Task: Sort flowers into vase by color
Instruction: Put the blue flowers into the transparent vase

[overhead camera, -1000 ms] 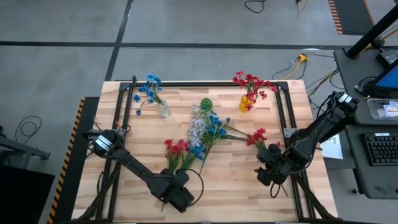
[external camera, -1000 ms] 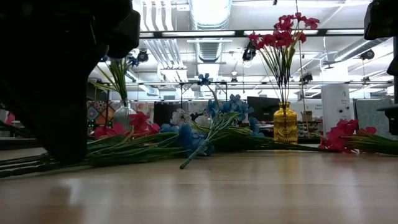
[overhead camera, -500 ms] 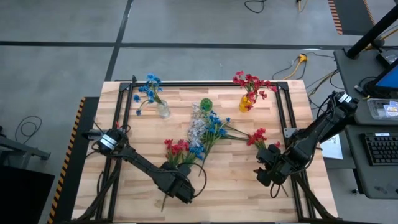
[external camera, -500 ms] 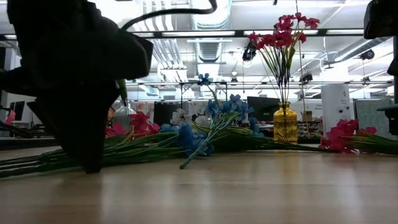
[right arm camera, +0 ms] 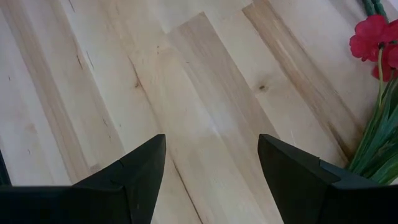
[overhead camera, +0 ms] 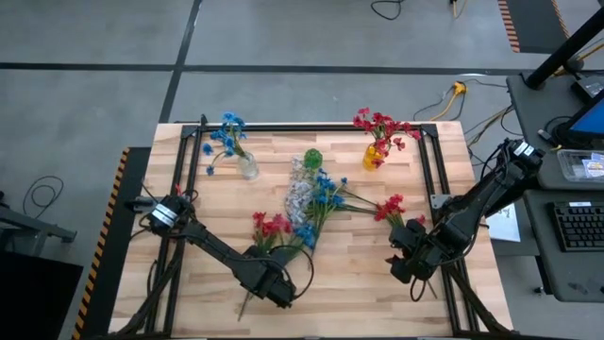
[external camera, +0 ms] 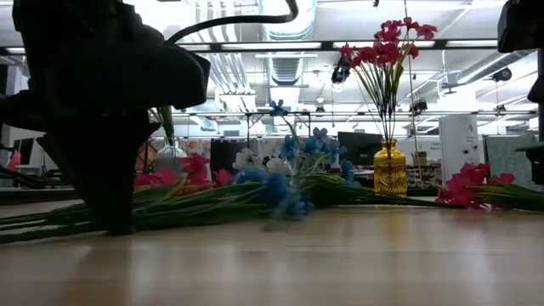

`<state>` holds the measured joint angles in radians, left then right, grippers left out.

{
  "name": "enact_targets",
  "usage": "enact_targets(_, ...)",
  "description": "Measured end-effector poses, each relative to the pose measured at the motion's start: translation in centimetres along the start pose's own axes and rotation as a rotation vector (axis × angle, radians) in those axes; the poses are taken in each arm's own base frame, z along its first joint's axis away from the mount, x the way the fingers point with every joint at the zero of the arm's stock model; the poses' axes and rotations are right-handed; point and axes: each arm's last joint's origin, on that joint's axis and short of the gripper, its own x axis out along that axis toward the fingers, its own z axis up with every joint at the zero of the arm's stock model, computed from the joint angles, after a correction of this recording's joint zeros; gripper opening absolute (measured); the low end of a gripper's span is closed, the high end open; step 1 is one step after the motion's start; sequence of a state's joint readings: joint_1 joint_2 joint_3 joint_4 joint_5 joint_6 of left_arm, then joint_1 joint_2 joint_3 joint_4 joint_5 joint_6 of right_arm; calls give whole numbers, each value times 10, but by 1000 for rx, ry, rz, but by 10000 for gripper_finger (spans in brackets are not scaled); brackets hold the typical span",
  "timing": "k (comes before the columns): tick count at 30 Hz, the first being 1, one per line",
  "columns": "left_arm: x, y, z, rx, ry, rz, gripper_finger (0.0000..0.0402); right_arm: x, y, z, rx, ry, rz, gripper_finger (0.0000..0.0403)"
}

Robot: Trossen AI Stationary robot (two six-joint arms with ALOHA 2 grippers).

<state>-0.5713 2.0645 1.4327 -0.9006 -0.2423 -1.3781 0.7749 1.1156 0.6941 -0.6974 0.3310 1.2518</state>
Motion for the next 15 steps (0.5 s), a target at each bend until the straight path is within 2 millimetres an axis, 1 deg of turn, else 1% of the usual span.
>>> enact_targets(3, -7, 0, 1, 6, 17, -26, 6, 0, 0, -1, -14, 19, 6, 247)
enact_targets(6, -24, 3, 3, 15, 13, -68, 2, 0, 0, -1, -38, 25, 7, 247)
enact_targets(8, -40, 6, 6, 18, 5, -105, 1, 0, 0, -1, -59, 32, 10, 247)
enact_targets(12, -77, 16, 11, 57, -31, -209, 1, 0, 0, -1, -96, 50, 18, 247)
enact_targets(15, -103, 27, 17, 86, -93, -270, 0, 0, 0, -1, -106, 50, 18, 247)
